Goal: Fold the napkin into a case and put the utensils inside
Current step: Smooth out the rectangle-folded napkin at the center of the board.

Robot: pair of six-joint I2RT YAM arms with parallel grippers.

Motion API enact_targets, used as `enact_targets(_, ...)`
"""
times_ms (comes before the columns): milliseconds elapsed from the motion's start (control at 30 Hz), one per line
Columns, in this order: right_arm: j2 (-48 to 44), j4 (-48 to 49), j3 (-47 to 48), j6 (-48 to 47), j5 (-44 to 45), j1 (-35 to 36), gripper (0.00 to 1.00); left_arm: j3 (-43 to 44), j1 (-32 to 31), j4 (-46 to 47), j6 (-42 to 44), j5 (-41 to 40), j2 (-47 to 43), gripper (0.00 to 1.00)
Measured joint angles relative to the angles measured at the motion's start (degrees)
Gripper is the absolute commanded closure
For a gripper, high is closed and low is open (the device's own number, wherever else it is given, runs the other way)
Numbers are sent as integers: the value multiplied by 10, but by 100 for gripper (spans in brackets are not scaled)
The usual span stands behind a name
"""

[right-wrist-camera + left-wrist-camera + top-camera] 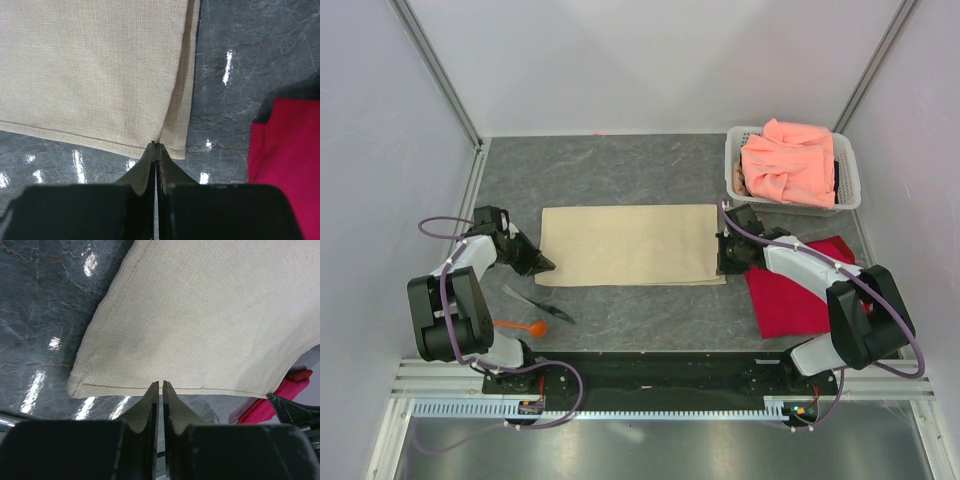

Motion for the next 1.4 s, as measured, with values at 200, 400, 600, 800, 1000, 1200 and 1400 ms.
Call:
enact_targets(200, 0, -12, 0, 0, 23, 0, 100, 0, 0, 0, 0, 0, 0, 89)
enact_targets(400, 11, -12, 0, -2, 46, 0, 100, 0, 0, 0, 0, 0, 0, 89)
enact_targets(600, 41, -7, 0, 0, 64, 0, 100, 0, -10, 4, 0, -1, 2, 88)
enact_targets(800, 41, -4, 0, 0, 71, 0, 86, 0, -25, 5, -1, -17, 27, 89)
enact_targets(1000, 38, -11, 2, -6, 100, 0, 63, 0, -25, 7, -1, -50, 45, 84)
enact_targets(1200, 4, -34, 17, -24, 132, 11, 41, 3, -43, 10, -1, -52, 17, 79)
enact_targets(1400, 52, -25, 112, -30, 124, 23, 43, 61, -62, 37, -14, -33, 24, 92)
